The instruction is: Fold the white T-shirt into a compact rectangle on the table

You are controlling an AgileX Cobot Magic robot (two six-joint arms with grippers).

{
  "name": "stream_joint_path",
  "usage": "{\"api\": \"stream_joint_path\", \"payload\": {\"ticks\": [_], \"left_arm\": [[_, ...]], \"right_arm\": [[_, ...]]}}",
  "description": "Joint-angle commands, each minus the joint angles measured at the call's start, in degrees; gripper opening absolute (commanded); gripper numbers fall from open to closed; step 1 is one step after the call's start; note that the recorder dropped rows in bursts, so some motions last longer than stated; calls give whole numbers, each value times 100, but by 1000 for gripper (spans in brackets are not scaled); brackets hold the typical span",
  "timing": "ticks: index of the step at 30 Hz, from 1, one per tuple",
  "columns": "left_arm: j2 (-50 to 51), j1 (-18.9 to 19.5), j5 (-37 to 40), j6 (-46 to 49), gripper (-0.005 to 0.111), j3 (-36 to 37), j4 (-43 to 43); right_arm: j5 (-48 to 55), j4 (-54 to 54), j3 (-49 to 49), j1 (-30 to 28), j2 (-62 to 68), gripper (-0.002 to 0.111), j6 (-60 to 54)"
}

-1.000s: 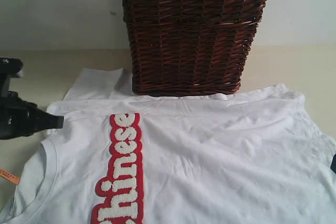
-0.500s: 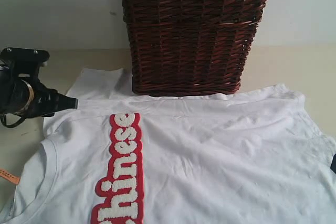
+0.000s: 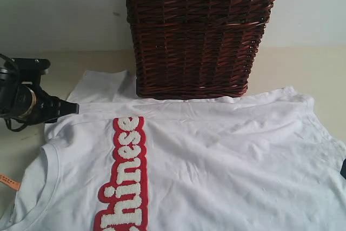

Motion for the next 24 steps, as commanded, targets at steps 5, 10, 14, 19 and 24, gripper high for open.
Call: {"api": "stream_joint_path", "payload": {"ticks": [5,10,14,19,24], "left_arm": [[458,34,-109,-13,30,-233,50],[515,34,-83,291,0,-233,70],[480,34,89,895,0,-255,70],[316,34,985,1841,0,-255,70],[189,34,1122,2620,0,-255,109]], "right_arm": [[-2,21,30,-21,13,35,10],[-2,21,30,-21,13,35,10],[-2,21,30,-21,13,35,10],[-2,21,30,-21,13,35,10],[-2,21,30,-21,13,35,10]]}}
